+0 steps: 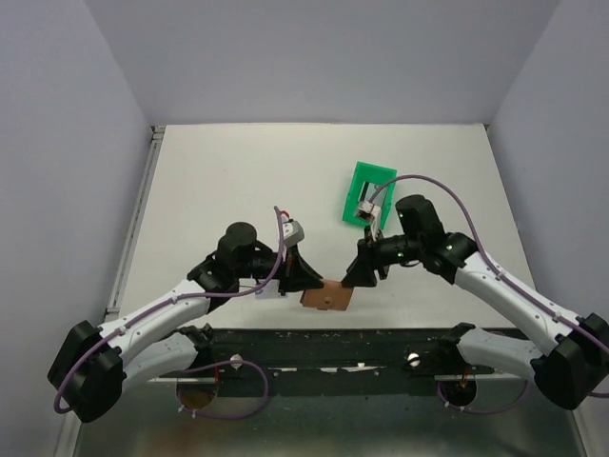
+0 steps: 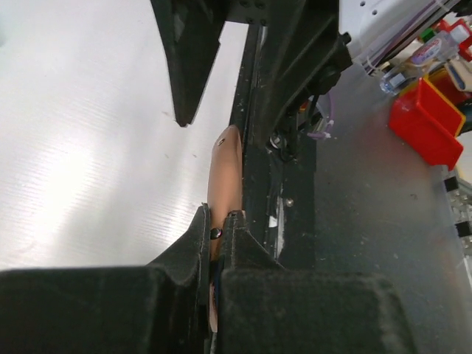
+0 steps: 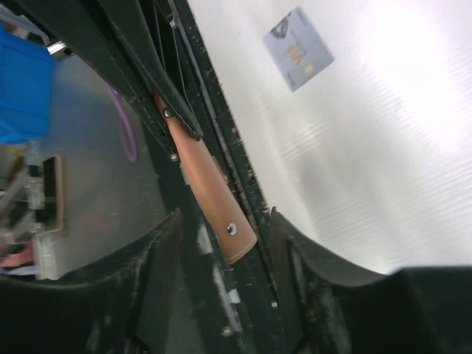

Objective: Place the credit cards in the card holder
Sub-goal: Pick up the card holder from the center of the board.

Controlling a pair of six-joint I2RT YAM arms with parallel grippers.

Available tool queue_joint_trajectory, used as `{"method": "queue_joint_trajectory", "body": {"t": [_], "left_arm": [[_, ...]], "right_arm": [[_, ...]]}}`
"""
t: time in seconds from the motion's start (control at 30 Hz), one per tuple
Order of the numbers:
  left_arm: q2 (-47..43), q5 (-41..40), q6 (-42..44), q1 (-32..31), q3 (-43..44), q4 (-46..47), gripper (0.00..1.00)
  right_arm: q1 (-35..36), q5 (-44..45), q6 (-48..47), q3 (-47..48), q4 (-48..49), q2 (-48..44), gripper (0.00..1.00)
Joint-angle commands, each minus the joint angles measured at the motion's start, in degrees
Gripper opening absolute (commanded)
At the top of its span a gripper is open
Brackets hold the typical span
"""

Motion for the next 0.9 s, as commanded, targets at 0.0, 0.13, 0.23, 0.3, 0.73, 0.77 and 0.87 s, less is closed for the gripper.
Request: {"method": "queue_joint_trajectory", "body": {"t": [0.0, 0.13, 0.23, 0.3, 0.73, 0.77, 0.87], "left_arm": [[-4.7, -7.8, -7.3, -1.5, -1.4, 5.5, 0.0], [-12.4, -22.8, -21.1, -1.6, -9.3, 17.8, 0.0], [-17.1, -31.9, -31.7, -1.9, -16.8, 30.3, 0.0], [-19.2, -36.7, -36.5, -2.0, -19.6, 33.8, 0.0], [-25.2, -44.4, -43.2, -2.3, -21.2, 35.7, 0.0], [-24.6, -44.4, -43.4, -2.4, -21.3, 36.3, 0.0], [-22.9, -43.8, -44.4, -2.5, -21.6, 38.6, 0.0]], "right_arm": [[0.5, 6.3, 9.2, -4.3, 9.9, -7.1, 0.69], [0.3, 10.7, 21.9, -11.5, 20.0, -15.7, 0.82], [0.4, 13.8, 29.8, -15.5, 25.1, -20.0, 0.85], [0.4, 15.1, 33.9, -18.2, 29.3, -22.8, 0.88], [0.4, 25.0, 50.5, -25.3, 41.2, -25.9, 0.9], [0.4, 24.9, 51.4, -25.6, 43.2, -25.0, 0.9], [0.5, 24.1, 53.4, -25.1, 47.8, -22.0, 0.9]]}}
